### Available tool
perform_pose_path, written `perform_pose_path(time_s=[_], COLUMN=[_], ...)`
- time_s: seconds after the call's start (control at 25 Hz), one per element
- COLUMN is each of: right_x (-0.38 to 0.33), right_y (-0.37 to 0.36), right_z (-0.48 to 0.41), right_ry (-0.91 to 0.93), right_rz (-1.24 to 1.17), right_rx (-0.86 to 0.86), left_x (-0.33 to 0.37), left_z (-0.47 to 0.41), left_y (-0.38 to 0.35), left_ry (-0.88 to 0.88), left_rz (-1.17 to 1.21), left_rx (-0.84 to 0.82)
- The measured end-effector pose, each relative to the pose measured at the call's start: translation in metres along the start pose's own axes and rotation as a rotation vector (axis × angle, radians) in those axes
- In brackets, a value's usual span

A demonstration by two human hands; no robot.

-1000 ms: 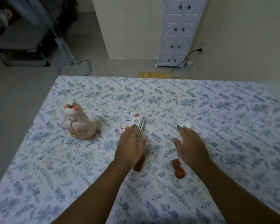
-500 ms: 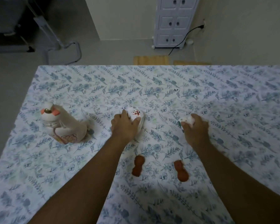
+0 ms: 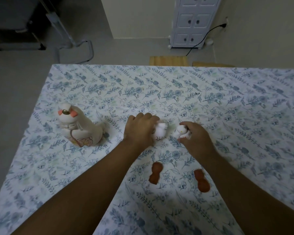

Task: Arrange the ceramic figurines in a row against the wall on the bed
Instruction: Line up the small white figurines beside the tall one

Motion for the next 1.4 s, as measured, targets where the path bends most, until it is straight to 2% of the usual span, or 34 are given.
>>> perform_pose_path(time_s=[0.12,0.52,0.76,0.88,1.0,1.08,1.2,1.4], right_x=[0.001,0.007,0.009,0.014,0.021,0.027,0.039,0.062], right_y=[-0.01,0.003,0.004,0.007,0.019,0.026,0.028,0.017], right_z=[0.005,0.015,0.023,0.028,0.045,0.063,0.096,0.141], right_ry=[0.048,0.097,0.124,0.062,0.044,0.019,-0.058,-0.218], right_rz=[0.045,0.107,0.092,0.048,0.07,0.09,0.133,0.167], right_rx=[-0.042,-0.122,-0.087,-0.08,0.018,0.086,0.131,0.076], left_x=[0.0,0.012,0.015,0.021,0.025,0.028,0.037,0.049], left_z=[0.011,0.013,0.013,0.031,0.068,0.093,0.12,0.128], left_y=[-0.005,0.0,0.002,0.007,0.009,0.001,-0.02,-0.057], left_ry=[-0.015,0.077,0.093,0.061,0.046,0.071,0.171,0.332], left_rz=[-0.129,-0.11,-0.105,-0.045,0.208,0.351,0.483,0.607], left_rx=[0.016,-0.096,-0.121,-0.002,0.24,0.323,0.233,-0.102])
Point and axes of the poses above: each hand's wrist, its own z-axis away from the middle knuckle, its own y-axis out of the back of the hand, x = y × z, the point moved 3 cm from there along -z, towards the middle knuckle, and after that the axes turned 2 degrees about -y, right-handed, at the moved point
